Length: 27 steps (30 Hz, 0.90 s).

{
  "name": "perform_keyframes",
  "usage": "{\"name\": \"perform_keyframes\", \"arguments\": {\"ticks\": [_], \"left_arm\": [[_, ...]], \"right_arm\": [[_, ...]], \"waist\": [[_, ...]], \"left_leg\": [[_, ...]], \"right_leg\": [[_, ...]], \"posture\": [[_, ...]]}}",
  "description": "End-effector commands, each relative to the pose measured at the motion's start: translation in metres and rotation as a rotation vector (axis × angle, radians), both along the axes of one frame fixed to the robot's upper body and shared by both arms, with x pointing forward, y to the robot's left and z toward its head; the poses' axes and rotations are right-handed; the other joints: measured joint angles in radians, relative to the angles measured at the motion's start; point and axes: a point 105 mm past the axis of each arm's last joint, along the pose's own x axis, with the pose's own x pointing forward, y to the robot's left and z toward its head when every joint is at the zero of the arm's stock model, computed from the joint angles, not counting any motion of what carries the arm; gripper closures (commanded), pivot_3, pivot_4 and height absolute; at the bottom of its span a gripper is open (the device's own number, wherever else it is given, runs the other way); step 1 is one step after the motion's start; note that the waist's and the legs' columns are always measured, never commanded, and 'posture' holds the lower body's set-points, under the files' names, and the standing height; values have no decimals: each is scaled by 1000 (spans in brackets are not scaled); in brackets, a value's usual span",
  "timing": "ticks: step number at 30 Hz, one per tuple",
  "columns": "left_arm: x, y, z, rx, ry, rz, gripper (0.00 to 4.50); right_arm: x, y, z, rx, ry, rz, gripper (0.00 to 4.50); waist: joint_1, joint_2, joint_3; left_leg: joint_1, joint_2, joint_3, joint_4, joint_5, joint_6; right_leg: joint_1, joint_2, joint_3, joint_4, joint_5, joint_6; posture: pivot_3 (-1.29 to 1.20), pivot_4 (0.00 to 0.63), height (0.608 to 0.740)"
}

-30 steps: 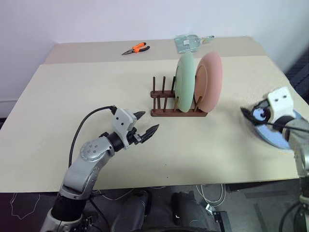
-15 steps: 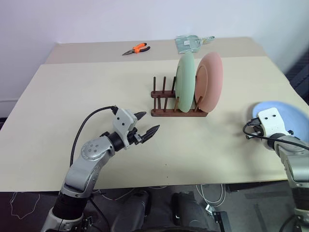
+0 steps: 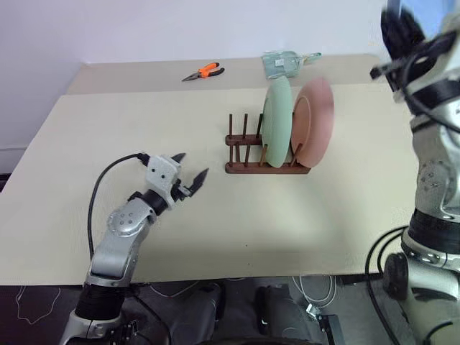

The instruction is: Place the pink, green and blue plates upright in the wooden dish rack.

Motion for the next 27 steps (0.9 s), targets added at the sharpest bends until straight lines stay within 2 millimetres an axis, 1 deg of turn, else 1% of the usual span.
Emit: {"name": "perform_keyframes", "arguments": {"ticks": [1,3,4,6,9,10,13,17,19,22,27], "left_arm": [[5,30,11,31,-93,135,885],[6,34,11,31,-98,152,885],[5,37,11,19,-98,161,885],[5,38,11,9,-99,168,885],[2,36,10,8,-101,164,885],[1,35,9,7,-99,162,885],[-2,31,7,3,-93,152,885],[-5,26,6,-4,-85,132,885],[-9,20,4,-21,-66,88,885],[-16,9,0,-36,-34,17,885],[-23,0,-5,-48,7,-46,885]], "right_arm": [[-42,64,23,160,20,535,4436],[-47,81,24,268,80,685,4436],[-48,91,22,346,133,771,4436],[-45,105,15,457,236,879,4436],[-39,125,1,518,379,947,4436],[-37,130,-3,521,407,945,4436],[-14,138,-27,553,538,857,4436],[1,142,-46,565,628,788,4436],[7,143,-55,565,656,747,4436],[14,142,-64,574,683,696,4436],[21,138,-70,580,687,646,4436]], "waist": [[-5,1,1],[-10,1,1],[-8,1,1],[-4,1,0],[-4,1,0],[-5,1,0],[-7,1,0],[-10,1,0],[-15,1,0],[-30,1,0],[-39,2,0]], "left_leg": [[0,0,0,0,0,0],[0,0,1,0,0,0],[0,0,1,0,0,0],[0,0,0,-1,0,0],[0,-1,1,0,0,0],[0,-1,1,0,0,0],[0,-1,1,0,0,0],[0,-1,1,0,0,0],[0,-1,1,-1,0,0],[0,-1,1,-1,0,0],[0,-1,1,-1,0,0]], "right_leg": [[-1,0,1,0,0,0],[-2,0,3,2,0,0],[-3,0,3,4,0,0],[-3,1,2,4,0,0],[-3,0,2,4,0,0],[-3,0,2,4,0,0],[-4,0,3,4,0,0],[-4,0,2,5,0,0],[-4,0,3,5,0,0],[-4,0,2,5,0,0],[-4,0,2,6,0,0]], "posture": [[0,150,727],[0,150,727],[0,150,727],[0,150,727],[0,150,727],[0,150,727],[0,150,727],[0,150,727],[0,150,727],[0,150,727],[0,150,727]]}}
